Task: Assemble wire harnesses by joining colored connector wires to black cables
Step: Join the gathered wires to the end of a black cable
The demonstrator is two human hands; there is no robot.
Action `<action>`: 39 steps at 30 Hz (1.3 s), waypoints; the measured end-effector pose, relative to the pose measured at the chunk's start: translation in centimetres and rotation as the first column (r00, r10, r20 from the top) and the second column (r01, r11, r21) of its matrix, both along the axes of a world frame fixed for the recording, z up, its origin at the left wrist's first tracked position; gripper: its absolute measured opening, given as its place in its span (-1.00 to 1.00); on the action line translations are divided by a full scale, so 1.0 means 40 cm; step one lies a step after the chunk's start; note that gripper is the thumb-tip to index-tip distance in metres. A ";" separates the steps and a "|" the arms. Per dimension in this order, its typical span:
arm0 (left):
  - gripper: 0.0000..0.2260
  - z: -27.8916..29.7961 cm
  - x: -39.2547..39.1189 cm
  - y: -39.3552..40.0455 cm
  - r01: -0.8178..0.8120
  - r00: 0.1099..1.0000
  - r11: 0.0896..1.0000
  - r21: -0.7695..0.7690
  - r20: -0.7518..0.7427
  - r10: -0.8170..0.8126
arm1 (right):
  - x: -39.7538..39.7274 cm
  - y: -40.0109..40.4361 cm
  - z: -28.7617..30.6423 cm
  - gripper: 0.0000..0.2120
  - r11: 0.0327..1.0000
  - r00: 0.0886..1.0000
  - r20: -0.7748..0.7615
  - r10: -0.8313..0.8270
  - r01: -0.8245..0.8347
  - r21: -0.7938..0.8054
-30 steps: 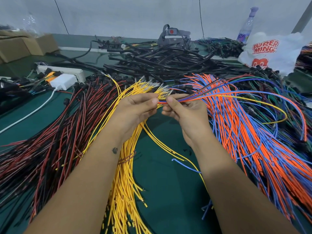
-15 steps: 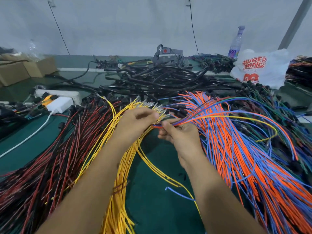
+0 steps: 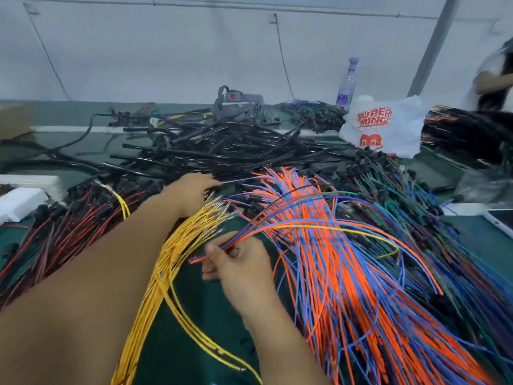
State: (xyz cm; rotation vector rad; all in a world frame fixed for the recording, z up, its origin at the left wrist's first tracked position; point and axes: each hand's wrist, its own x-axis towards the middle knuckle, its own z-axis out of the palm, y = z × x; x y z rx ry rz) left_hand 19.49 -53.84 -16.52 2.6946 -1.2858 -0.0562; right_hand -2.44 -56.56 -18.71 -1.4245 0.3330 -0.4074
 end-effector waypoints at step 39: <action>-0.87 -0.048 -0.396 0.229 -0.004 0.981 0.966 -0.260 0.186 0.054 | 0.003 -0.022 0.003 -0.84 0.924 0.920 0.084 -0.382 0.379 0.051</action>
